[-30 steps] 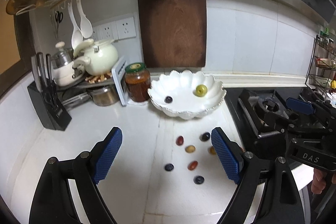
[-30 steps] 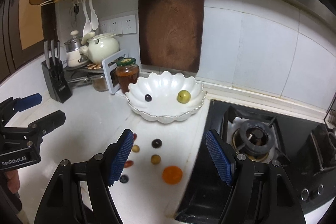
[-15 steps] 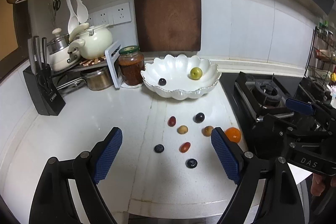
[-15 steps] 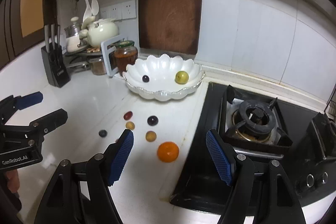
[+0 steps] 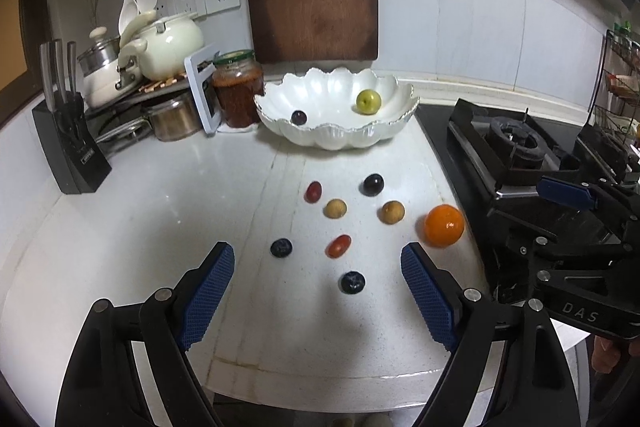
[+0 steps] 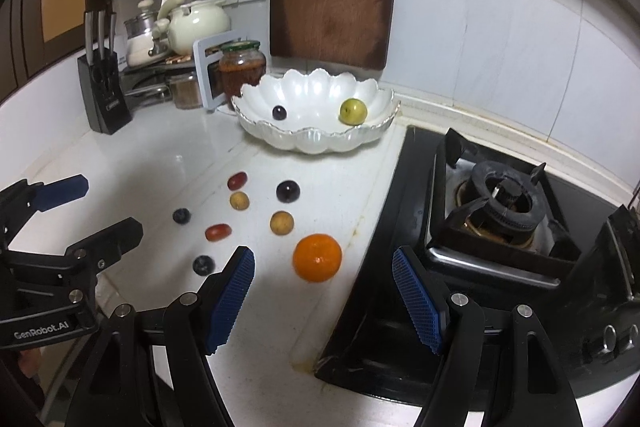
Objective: Organize fruits
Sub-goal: 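Withdraw both tools from the bowl back toward the remaining fruits, then move the right tool to the orange while the left tool approaches a dark plum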
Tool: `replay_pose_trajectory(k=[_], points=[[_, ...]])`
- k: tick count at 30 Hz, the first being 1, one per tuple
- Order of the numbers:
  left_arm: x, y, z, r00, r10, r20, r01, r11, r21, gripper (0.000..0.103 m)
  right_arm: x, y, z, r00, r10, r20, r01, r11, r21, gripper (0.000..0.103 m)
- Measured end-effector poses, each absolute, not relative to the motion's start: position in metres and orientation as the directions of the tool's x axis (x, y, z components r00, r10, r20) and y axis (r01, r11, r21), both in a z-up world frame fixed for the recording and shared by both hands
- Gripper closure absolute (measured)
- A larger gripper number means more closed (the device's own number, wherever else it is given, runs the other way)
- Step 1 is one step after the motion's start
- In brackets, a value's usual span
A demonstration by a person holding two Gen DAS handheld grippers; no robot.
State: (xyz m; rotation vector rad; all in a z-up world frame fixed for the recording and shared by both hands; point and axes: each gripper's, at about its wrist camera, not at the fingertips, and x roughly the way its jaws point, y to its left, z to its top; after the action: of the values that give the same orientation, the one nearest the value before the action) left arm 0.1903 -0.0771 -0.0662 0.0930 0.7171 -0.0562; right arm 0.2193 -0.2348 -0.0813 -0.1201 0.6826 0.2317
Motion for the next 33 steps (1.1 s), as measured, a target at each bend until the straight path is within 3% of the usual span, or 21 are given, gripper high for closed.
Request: replay_pose_trajectory(k=[20, 25, 33], points=[[0.216, -0.095, -0.125, 0.683, 0.014, -0.731, 0.049, 0.997, 0.065, 0.019, 0.259, -0.235, -0.131, 0.684, 0.214, -0.697, -0.278, 0.96, 0.022, 0.031], [0.223, -0.098, -0.135, 0.669, 0.006, -0.743, 0.051, 0.997, 0.054, 0.028, 0.269, -0.236, -0.139, 0.675, 0.223, -0.703, -0.273, 0.961, 0.042, 0.031], [0.233, -0.095, -0.147, 0.641, -0.02, -0.768, 0.034, 0.999, 0.003, 0.052, 0.279, -0.234, -0.152, 0.647, 0.237, -0.725, -0.273, 0.96, 0.071, 0.031]])
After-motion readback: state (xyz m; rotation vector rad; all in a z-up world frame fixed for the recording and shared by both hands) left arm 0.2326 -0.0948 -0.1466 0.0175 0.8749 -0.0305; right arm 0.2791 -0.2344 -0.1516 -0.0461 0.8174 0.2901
